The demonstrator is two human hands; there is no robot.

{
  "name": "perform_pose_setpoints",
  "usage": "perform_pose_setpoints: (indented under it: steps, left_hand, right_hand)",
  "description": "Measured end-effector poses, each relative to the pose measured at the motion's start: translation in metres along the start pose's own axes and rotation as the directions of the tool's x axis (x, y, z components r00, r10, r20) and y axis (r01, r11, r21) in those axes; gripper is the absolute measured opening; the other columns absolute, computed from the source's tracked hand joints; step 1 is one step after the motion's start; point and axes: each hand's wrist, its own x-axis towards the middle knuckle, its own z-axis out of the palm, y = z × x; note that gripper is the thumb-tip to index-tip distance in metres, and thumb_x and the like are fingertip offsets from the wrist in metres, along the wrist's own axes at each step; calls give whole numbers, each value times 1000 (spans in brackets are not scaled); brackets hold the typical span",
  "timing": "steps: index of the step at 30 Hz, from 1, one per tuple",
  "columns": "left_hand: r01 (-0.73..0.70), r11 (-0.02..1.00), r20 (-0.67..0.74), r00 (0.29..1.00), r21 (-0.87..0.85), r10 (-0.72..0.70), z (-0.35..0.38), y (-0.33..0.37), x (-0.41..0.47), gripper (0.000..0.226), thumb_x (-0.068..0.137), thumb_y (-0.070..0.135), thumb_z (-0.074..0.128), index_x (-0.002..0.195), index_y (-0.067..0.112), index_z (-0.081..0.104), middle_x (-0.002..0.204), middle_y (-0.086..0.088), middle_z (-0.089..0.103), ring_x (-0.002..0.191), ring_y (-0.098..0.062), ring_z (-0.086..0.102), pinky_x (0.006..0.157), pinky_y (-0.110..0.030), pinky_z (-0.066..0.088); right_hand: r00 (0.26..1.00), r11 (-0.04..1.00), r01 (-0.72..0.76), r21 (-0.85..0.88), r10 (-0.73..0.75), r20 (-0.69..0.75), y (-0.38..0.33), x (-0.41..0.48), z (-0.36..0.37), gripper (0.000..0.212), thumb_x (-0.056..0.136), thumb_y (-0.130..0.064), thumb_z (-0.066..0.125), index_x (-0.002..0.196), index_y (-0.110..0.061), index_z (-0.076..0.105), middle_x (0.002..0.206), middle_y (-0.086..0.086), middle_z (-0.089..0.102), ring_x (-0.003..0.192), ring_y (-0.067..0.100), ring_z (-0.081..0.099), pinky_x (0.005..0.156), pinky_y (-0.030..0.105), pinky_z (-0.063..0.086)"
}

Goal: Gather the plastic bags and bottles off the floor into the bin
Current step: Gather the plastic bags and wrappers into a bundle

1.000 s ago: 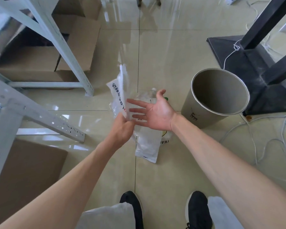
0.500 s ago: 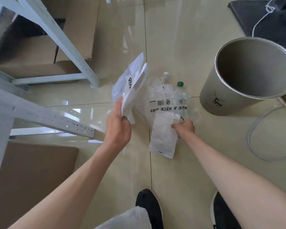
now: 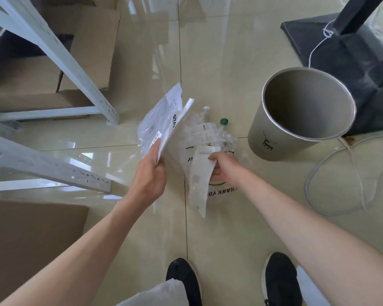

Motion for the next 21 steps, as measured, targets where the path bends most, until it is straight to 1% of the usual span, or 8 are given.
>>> perform_pose_setpoints:
  steps: [4,6,8,10,12,15,18,21]
  left_hand:
    - [-27,998,64,998,-52,30,4,17,-15,32,108,6,32,131,0,54,90,-5,60,87,-23,59,60,-3,36]
    - [-83,991,159,982,-105,99,3,23,-23,34,108,10,36,137,6,54,106,6,64,103,-8,61,76,2,39]
    - [-162,973,219,956,-166,196,-1,22,-26,40,103,8,43,142,8,51,120,14,64,108,16,57,89,2,40]
    - [-184,975,201,958,-122,206,-6,19,-25,57,88,-8,53,141,13,48,121,15,65,107,18,58,85,-1,44]
    - [-109,994,126,986,-2,108,-8,19,-26,73,79,-14,51,144,19,42,107,3,68,91,-6,66,69,-21,52]
    - [-22,999,22,1000,25,22,-6,24,-28,65,86,-12,41,144,19,45,82,1,60,67,-15,55,50,-25,43]
    - [1,999,-70,998,-36,-4,-4,20,-22,59,91,-9,37,139,22,52,82,0,65,64,-14,56,46,-23,44]
    - [41,998,-126,991,-55,-48,0,9,-16,72,85,-16,33,142,26,50,88,-4,66,65,-12,56,43,-13,40]
  right_hand:
    - [955,988,-118,102,85,284,-39,-34,28,31,96,-15,44,123,-2,44,110,32,62,92,42,64,79,51,52]
    - [906,972,-193,137,123,405,-52,-45,38,33,94,-30,49,118,-8,43,118,33,59,100,43,60,99,49,44]
    - [850,967,-224,125,131,511,-59,-52,40,63,90,-58,48,127,-7,43,110,29,65,105,39,59,113,44,29]
    - [802,969,-216,118,107,588,-64,-57,35,96,84,-82,29,137,-4,43,109,29,67,119,40,57,119,54,6]
    - [759,981,-173,85,78,646,-68,-64,30,110,79,-87,7,134,-1,50,126,26,62,131,37,48,113,63,-14]
    - [731,993,-110,37,55,680,-71,-62,23,111,80,-85,-3,141,-8,48,135,25,56,132,37,48,111,65,-15]
    - [851,997,-70,36,41,524,-67,-43,11,101,86,-81,10,138,-4,47,114,22,71,123,33,58,110,54,22]
    - [995,991,81,-103,-87,-56,-41,-17,-8,48,99,-40,50,126,-2,58,103,10,73,92,23,67,84,32,52]
